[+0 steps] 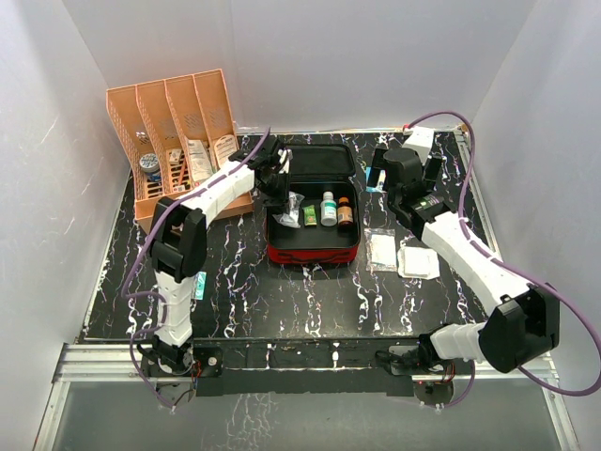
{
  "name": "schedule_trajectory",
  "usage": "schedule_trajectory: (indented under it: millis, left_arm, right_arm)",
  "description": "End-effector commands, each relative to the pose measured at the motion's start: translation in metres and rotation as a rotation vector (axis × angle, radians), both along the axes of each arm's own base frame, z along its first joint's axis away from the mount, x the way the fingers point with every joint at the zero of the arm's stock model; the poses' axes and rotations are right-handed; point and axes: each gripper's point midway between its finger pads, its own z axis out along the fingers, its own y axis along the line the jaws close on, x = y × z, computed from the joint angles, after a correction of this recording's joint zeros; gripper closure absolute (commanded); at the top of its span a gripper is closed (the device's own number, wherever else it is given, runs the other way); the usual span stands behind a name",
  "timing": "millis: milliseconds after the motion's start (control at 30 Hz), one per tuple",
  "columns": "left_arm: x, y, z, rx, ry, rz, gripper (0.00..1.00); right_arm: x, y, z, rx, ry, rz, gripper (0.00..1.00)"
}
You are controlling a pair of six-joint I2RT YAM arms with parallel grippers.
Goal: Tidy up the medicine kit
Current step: Place the medical item at the medicine box.
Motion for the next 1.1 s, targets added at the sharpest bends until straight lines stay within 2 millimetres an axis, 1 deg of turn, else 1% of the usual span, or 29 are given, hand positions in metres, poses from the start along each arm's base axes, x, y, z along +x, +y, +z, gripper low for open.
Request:
schedule_trajectory:
  millis: [0,267,433,600,733,800,933,967,1000,1067]
  left_arm:
    - [0.000,0.002,-0.008,0.010,0.011,0.026,1.00]
    - [0.011,0.000,-0.034,0.039,0.033,0.049,1.00]
    - [0.013,-0.006,-0.045,0.052,0.046,0.056,1.00]
    - [0.015,-0.022,-0.047,0.038,0.042,0.047,1.00]
    - [0.019,-0.031,-0.042,0.024,0.020,0.042,1.00]
    - [0.018,-0.032,-0.039,0.019,0.019,0.038,0.92]
    - [0.012,-0.031,-0.031,0.012,0.016,0.036,0.58]
    - [0.011,-0.029,-0.029,0.013,0.015,0.037,0.51]
    - [0.009,-0.028,-0.026,0.012,0.014,0.038,0.48]
    - [0.006,-0.025,-0.018,0.014,0.000,0.033,0.46]
  right_arm:
    - [-0.007,-0.010,0.014,0.007,-0.047,-0.032,0.02]
    - [-0.013,-0.013,0.019,0.016,-0.054,-0.039,0.02]
    - [-0.020,-0.017,0.020,0.018,-0.059,-0.051,0.02]
    - [-0.027,-0.020,0.018,0.027,-0.056,-0.058,0.02]
    - [-0.030,-0.020,0.017,0.032,-0.054,-0.059,0.02]
    - [-0.032,-0.021,0.017,0.034,-0.056,-0.059,0.02]
    - [-0.032,-0.021,0.019,0.036,-0.061,-0.056,0.02]
    - [-0.032,-0.021,0.019,0.037,-0.062,-0.055,0.02]
    - [-0.031,-0.020,0.019,0.038,-0.063,-0.054,0.02]
    - [-0.031,-0.019,0.021,0.042,-0.067,-0.047,0.02]
